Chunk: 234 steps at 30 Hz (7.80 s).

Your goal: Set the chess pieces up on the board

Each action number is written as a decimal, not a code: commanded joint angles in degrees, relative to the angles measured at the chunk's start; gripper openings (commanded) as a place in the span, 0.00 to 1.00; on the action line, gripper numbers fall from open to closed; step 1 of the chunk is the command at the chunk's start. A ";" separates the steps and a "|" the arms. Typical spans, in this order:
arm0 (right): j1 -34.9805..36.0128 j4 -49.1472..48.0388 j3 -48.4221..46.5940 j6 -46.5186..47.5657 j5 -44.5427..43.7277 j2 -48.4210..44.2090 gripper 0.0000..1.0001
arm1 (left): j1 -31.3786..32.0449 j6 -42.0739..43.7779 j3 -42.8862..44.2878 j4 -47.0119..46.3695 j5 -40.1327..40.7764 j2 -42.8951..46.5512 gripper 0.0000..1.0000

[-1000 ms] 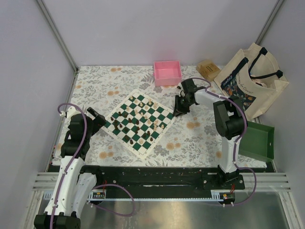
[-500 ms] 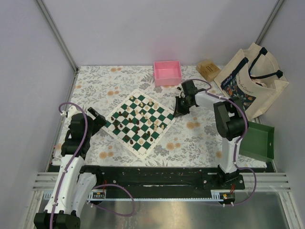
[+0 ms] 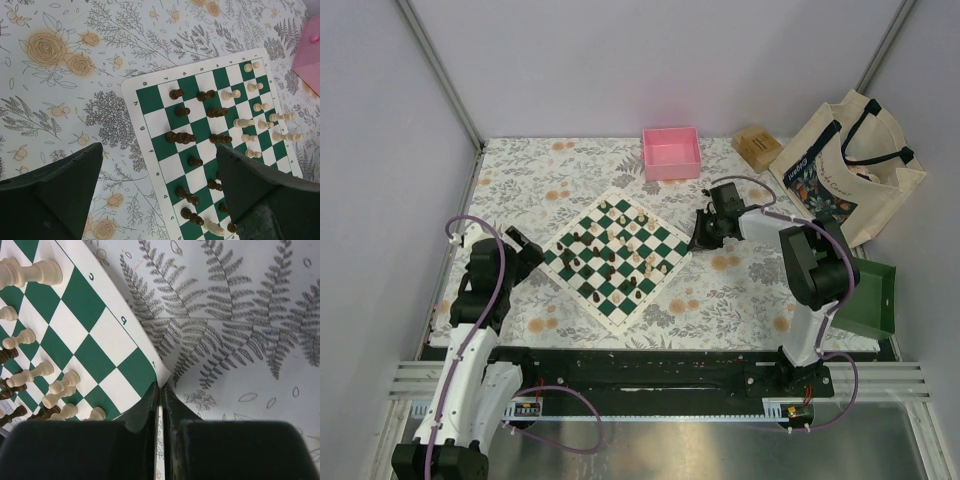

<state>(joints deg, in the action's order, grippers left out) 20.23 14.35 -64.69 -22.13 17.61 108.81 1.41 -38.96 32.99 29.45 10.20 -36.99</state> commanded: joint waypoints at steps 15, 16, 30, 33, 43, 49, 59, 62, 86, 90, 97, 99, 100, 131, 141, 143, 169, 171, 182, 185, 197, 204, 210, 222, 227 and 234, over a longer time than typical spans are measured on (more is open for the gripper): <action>-4.32 -13.82 29.78 -13.90 -7.58 -19.33 0.00 | -0.09 -1.64 -4.07 -7.65 -4.83 -1.33 0.99; -4.32 -16.35 31.53 -14.43 -7.93 -20.47 0.00 | -0.09 -1.65 -4.16 -7.83 -5.10 -1.41 0.99; -4.14 -17.87 44.64 -23.39 -9.87 -36.38 0.00 | -0.09 -1.56 -4.78 -8.97 -7.56 -2.03 0.99; -4.06 -15.41 45.61 -23.75 -11.88 -39.63 0.00 | -0.09 -1.47 -4.60 -8.89 -7.56 -2.21 0.99; -3.27 -14.79 50.09 -25.06 -10.84 -44.13 0.00 | -0.09 -0.68 -4.52 -8.80 -7.12 -3.35 0.99; -1.86 -11.98 51.59 -26.29 -11.45 -47.55 0.00 | 0.00 -0.33 -4.17 -8.89 -7.56 -4.31 0.99; -0.28 -5.83 54.05 -27.79 -12.33 -54.49 0.00 | -0.09 -0.15 -4.08 -9.59 -7.21 -5.90 0.99; 0.16 -4.16 54.14 -28.49 -11.63 -56.07 0.00 | -0.09 -0.24 -4.08 -9.85 -7.65 -6.34 0.99; 0.95 4.98 38.51 -16.99 -17.34 -58.10 0.49 | -0.09 0.11 -5.92 -13.55 -8.97 -8.01 0.99; 1.13 6.31 32.79 -14.17 -12.53 -58.01 0.52 | -0.09 0.38 -6.27 -13.81 -7.65 -7.83 0.99; 15.07 9.81 19.18 -7.59 -13.12 -48.98 0.52 | -0.09 -0.41 -9.26 -16.26 -3.17 -6.60 0.99; 19.91 10.70 15.48 -6.44 -13.65 -43.01 0.52 | -0.09 -0.50 -9.88 -17.23 -2.81 -6.16 0.99; 21.85 10.44 13.81 -5.65 -13.39 -40.90 0.52 | -0.09 -0.24 -10.05 -17.76 -2.81 -5.90 0.99; 40.24 12.19 -11.34 9.83 -15.85 -2.47 0.54 | 0.00 -0.33 -10.76 -16.36 1.58 -5.99 0.99; 40.33 11.31 -12.57 9.91 -14.35 0.17 0.49 | 0.00 -0.50 -10.41 -16.01 1.76 -6.25 0.99; 40.33 11.49 -12.66 9.91 -14.18 0.43 0.44 | -0.09 -0.50 -10.14 -15.83 1.76 -6.34 0.99; 33.67 14.04 -10.20 11.15 -29.21 -23.82 0.04 | -0.09 0.11 -10.32 -15.74 0.44 -6.42 0.99; 28.58 14.83 -10.98 10.01 -29.03 -23.04 0.04 | -0.09 0.90 -11.28 -17.31 -0.79 -6.16 0.99; 9.58 20.98 -23.55 9.03 -26.05 -6.79 0.02 | -0.09 3.01 -17.08 -23.20 2.81 -1.24 0.99; 8.08 22.29 -26.71 9.91 -25.95 -1.96 0.02 | -0.09 2.40 -17.87 -25.32 3.25 -1.59 0.99; 6.05 24.32 -31.11 10.53 -24.99 7.90 0.03 | 0.00 1.61 -18.05 -27.78 2.81 -5.46 0.99; 5.79 24.50 -32.08 10.35 -24.55 10.80 0.03 | -0.09 1.78 -17.52 -27.52 2.72 -6.52 0.99; 5.44 23.97 -32.26 10.70 -25.08 11.95 0.03 | -0.09 1.52 -17.70 -27.52 2.99 -6.25 0.99; 5.08 23.09 -32.43 10.79 -24.37 12.83 0.05 | 0.00 1.61 -17.61 -27.78 2.90 -6.51 0.99; 5.08 23.44 -32.78 10.70 -23.85 13.18 0.11 | 0.00 1.69 -17.44 -27.96 2.64 -7.13 0.99; 5.08 23.97 -33.49 10.88 -23.40 12.39 0.26 | -0.09 2.13 -17.79 -28.57 1.76 -7.04 0.99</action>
<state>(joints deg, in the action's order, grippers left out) 25.61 38.65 -95.59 -11.94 -6.35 121.71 1.41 -37.32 15.00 4.25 12.01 -44.51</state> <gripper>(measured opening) 0.245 0.988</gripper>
